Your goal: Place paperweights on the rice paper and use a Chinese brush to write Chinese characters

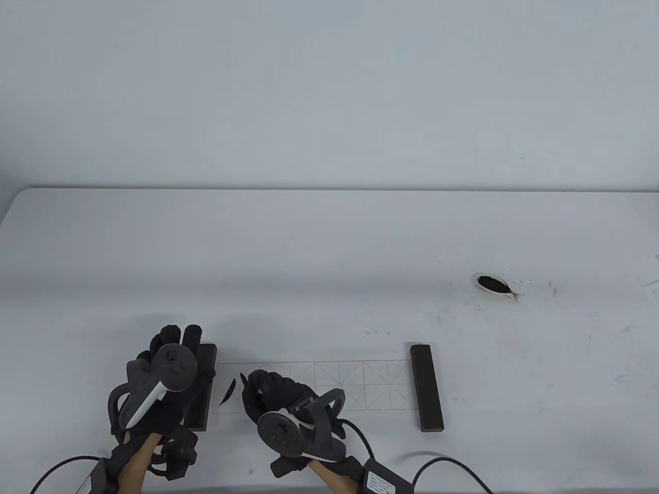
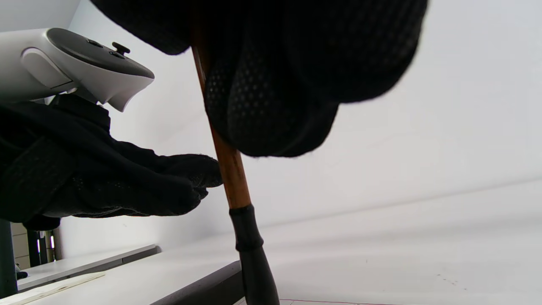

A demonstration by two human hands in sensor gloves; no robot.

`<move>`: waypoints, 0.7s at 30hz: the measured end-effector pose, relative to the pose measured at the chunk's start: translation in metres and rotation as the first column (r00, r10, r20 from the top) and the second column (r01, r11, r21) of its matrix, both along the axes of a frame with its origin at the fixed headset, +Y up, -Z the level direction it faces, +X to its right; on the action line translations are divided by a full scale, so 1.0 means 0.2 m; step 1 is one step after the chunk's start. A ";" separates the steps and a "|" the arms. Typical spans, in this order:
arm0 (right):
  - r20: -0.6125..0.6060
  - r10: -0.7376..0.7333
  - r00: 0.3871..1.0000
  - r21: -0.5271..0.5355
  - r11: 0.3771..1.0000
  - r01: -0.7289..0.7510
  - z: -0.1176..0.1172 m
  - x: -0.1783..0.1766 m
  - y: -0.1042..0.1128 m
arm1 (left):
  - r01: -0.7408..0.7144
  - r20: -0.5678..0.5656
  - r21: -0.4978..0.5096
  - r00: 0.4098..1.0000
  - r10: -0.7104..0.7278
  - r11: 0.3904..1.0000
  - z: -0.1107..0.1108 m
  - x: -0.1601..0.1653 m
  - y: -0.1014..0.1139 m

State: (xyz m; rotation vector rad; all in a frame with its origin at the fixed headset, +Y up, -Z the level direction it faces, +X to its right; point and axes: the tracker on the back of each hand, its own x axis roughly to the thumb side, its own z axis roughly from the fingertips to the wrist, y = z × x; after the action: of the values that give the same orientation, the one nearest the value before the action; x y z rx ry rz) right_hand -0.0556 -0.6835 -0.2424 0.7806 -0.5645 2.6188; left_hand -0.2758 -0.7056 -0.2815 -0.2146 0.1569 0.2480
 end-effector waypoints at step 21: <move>0.067 -0.038 0.997 0.038 0.999 0.036 -0.04 0.33 0.03 | 0.015 0.013 -0.001 1.000 -0.015 1.000 0.00 0.01 0.00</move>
State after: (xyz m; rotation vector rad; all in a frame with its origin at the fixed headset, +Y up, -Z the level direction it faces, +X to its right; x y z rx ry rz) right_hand 0.0104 -0.6778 -0.2511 0.6880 -0.6418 2.6159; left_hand -0.2729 -0.7048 -0.2806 -0.2157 0.1461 0.2315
